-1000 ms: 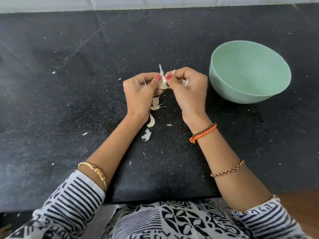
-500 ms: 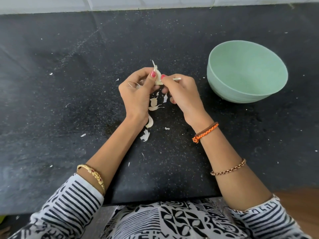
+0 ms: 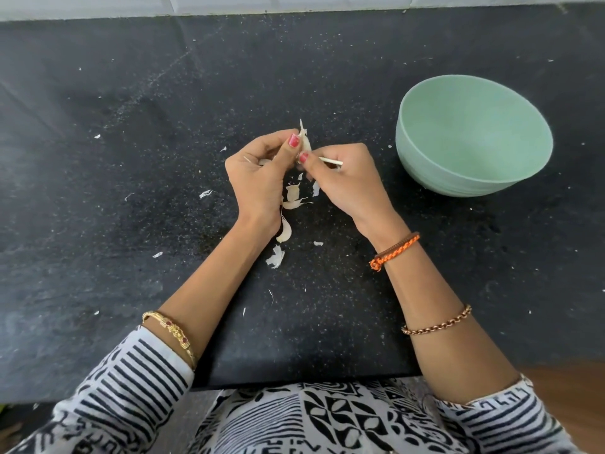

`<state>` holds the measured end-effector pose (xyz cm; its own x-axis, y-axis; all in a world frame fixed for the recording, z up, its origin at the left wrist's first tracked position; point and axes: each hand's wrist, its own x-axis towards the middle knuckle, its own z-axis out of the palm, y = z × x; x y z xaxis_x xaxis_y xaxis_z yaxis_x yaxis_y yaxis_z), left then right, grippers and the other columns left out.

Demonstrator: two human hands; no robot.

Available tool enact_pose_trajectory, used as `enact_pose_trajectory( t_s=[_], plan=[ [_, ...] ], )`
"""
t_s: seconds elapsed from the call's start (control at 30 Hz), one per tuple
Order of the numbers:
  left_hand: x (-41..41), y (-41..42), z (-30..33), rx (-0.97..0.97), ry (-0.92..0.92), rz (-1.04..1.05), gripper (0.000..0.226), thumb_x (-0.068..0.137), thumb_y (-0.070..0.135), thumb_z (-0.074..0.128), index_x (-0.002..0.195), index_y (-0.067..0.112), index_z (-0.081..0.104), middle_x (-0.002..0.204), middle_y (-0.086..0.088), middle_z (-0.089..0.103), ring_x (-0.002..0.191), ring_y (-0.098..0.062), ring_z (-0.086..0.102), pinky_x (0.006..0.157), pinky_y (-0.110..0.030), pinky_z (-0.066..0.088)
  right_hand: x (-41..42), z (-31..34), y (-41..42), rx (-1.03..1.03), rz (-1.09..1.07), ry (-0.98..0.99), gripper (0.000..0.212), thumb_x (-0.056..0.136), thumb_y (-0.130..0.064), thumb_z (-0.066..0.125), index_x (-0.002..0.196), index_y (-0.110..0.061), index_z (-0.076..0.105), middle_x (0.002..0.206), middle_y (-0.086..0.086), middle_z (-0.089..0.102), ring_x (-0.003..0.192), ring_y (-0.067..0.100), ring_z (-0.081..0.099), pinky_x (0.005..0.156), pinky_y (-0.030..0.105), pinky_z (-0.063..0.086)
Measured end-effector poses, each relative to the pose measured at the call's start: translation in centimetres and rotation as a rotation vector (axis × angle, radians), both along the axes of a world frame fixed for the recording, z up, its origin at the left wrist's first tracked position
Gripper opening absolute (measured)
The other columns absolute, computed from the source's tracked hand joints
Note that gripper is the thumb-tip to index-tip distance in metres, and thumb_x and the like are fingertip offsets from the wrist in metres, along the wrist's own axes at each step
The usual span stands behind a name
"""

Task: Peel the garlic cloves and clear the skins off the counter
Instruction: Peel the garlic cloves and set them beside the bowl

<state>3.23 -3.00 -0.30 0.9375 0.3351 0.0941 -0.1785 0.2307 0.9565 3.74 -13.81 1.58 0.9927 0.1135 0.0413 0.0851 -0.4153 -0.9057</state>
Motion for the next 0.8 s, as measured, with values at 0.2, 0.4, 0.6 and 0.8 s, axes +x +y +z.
enact_pose_trajectory(
  t_s=[0.2, 0.4, 0.6, 0.8],
  plan=[
    [0.0, -0.1, 0.1, 0.057, -0.001, -0.027, 0.013, 0.086, 0.002, 0.062, 0.077, 0.010, 0.066, 0.064, 0.006, 0.067, 0.061, -0.005, 0.058, 0.059, -0.016, 0.045, 0.2, -0.1, -0.5, -0.007, 0.022, -0.104, 0.025, 0.090, -0.018, 0.060, 0.080, 0.000, 0.073, 0.054, 0.002, 0.058, 0.048, 0.006, 0.047, 0.047, 0.020, 0.034],
    [0.4, 0.1, 0.0, 0.037, 0.011, -0.084, 0.018, 0.088, 0.003, 0.058, 0.073, 0.011, 0.063, 0.063, 0.007, 0.066, 0.060, -0.006, 0.057, 0.059, -0.018, 0.044, 0.3, -0.3, -0.4, -0.016, 0.016, -0.157, 0.027, 0.089, -0.017, 0.061, 0.070, 0.000, 0.072, 0.049, 0.008, 0.054, 0.045, 0.006, 0.039, 0.046, 0.017, 0.029],
    [0.4, -0.1, 0.0, -0.001, 0.015, -0.069, 0.012, 0.086, 0.001, 0.061, 0.076, 0.005, 0.067, 0.063, 0.004, 0.068, 0.063, -0.008, 0.059, 0.062, -0.018, 0.045, 0.5, -0.7, -0.4, -0.043, -0.038, -0.247, 0.036, 0.087, -0.024, 0.063, 0.067, 0.006, 0.069, 0.056, 0.024, 0.054, 0.049, 0.027, 0.040, 0.049, 0.033, 0.030],
    [0.7, 0.1, 0.1, -0.042, 0.048, -0.092, 0.009, 0.086, 0.004, 0.061, 0.082, -0.003, 0.066, 0.068, -0.005, 0.065, 0.064, -0.011, 0.056, 0.062, -0.018, 0.044, 0.6, -0.9, -0.4, -0.024, -0.054, -0.261, 0.025, 0.085, -0.017, 0.066, 0.073, 0.004, 0.072, 0.063, 0.020, 0.064, 0.060, 0.030, 0.059, 0.056, 0.039, 0.046]
  ],
)
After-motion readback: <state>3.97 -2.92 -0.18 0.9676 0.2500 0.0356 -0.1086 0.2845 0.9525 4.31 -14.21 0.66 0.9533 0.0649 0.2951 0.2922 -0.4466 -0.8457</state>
